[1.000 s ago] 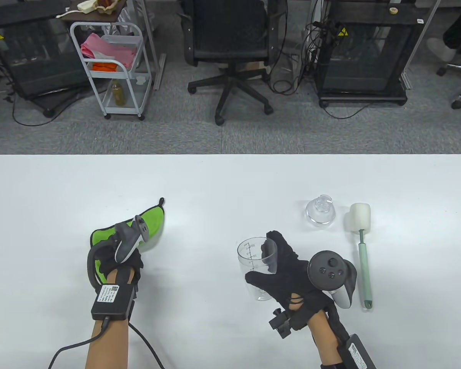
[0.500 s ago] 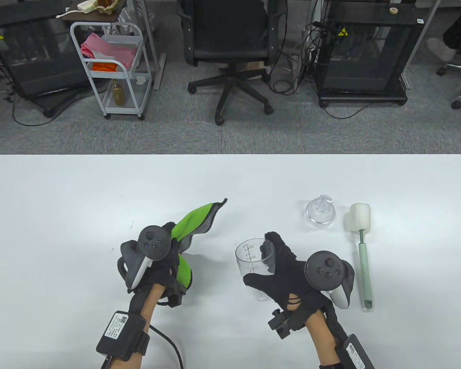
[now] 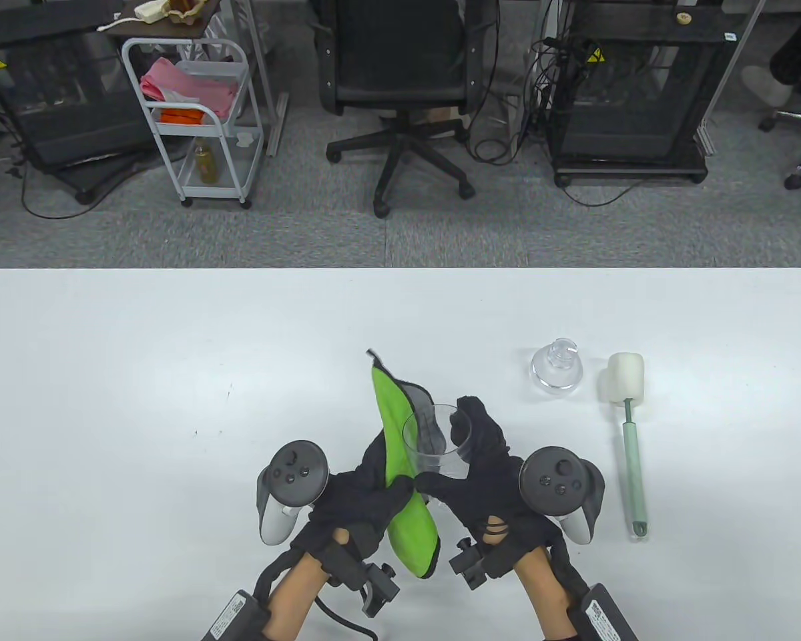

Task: Brush the shaker cup with the cup brush

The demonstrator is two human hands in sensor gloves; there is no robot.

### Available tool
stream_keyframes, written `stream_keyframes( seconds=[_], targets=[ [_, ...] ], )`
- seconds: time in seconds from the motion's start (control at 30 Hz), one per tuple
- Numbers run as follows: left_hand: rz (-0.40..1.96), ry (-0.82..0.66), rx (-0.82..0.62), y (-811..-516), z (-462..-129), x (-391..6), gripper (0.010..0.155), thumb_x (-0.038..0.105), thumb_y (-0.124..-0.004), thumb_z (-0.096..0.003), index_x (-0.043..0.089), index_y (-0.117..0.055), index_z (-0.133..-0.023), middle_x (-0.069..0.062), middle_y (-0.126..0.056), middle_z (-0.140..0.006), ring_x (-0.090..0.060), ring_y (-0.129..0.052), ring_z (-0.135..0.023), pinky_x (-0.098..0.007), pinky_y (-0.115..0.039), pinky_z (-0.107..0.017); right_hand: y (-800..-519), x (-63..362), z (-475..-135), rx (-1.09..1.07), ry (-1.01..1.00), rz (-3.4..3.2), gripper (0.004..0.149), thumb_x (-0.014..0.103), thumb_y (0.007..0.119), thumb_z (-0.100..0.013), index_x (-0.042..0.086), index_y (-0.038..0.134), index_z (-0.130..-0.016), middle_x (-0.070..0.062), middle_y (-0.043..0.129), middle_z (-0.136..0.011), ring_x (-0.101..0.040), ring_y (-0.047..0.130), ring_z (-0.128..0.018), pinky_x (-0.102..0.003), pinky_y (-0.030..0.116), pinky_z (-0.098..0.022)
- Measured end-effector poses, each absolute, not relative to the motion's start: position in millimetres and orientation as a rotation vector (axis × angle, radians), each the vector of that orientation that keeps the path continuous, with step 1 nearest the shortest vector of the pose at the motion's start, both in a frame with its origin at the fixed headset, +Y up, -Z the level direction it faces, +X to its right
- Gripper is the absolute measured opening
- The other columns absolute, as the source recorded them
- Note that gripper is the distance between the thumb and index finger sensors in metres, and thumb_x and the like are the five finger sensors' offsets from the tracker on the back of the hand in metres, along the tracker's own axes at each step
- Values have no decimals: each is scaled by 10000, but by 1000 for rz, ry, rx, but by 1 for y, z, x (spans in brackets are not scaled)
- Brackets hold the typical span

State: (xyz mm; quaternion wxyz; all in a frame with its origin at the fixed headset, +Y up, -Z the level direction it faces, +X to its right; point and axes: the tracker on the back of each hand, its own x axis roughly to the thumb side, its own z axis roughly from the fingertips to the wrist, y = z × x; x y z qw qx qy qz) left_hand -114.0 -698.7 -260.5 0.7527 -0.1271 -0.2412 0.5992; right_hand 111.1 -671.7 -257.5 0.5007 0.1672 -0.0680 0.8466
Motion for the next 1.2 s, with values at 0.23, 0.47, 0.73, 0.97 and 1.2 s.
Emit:
stream_keyframes(
  seconds=[0.23,0.47,0.73,0.97,1.2],
  targets=[
    [1319,-596,-250,-694,-259,-117,1010,444,-862,-442,70,-167,-1073,-313,-397,-1154,-612,-603,-1018,-670,-705,-616,-679,109,-267,598,97,1776,989,529,797,-343,58,304,-1060,-305,527,-1023,-504,676,-880,-569,688,-627],
    [1309,-547,-196,-693,-258,-117,1120,506,-926,-384,65,-150,-1061,-285,-446,-1130,-549,-707,-1002,-654,-735,-609,-671,118,-264,514,-86,1948,1015,635,786,-327,70,357,-1052,-291,521,-1000,-433,703,-811,-444,760,-600],
    [1229,-542,-147,-690,-256,-119,1148,521,-944,-366,44,-165,-1061,-290,-483,-1116,-543,-744,-987,-650,-748,-600,-686,112,-270,564,129,1695,807,475,684,-386,57,467,-1042,-267,626,-1016,-443,751,-855,-512,753,-595],
    [1127,-452,-58,-689,-257,-124,1142,540,-938,-362,23,-190,-1054,-293,-513,-1098,-533,-790,-952,-636,-774,-579,-665,105,-251,428,-103,2039,882,571,794,-374,72,451,-1015,-266,629,-964,-414,852,-775,-441,852,-542],
    [1183,-516,-126,-692,-257,-120,1150,510,-938,-375,3,-159,-1052,-328,-483,-1100,-556,-762,-965,-645,-763,-584,-701,111,-273,449,166,1607,761,452,664,-411,53,473,-1030,-259,647,-1001,-436,785,-830,-480,783,-587]
  ],
)
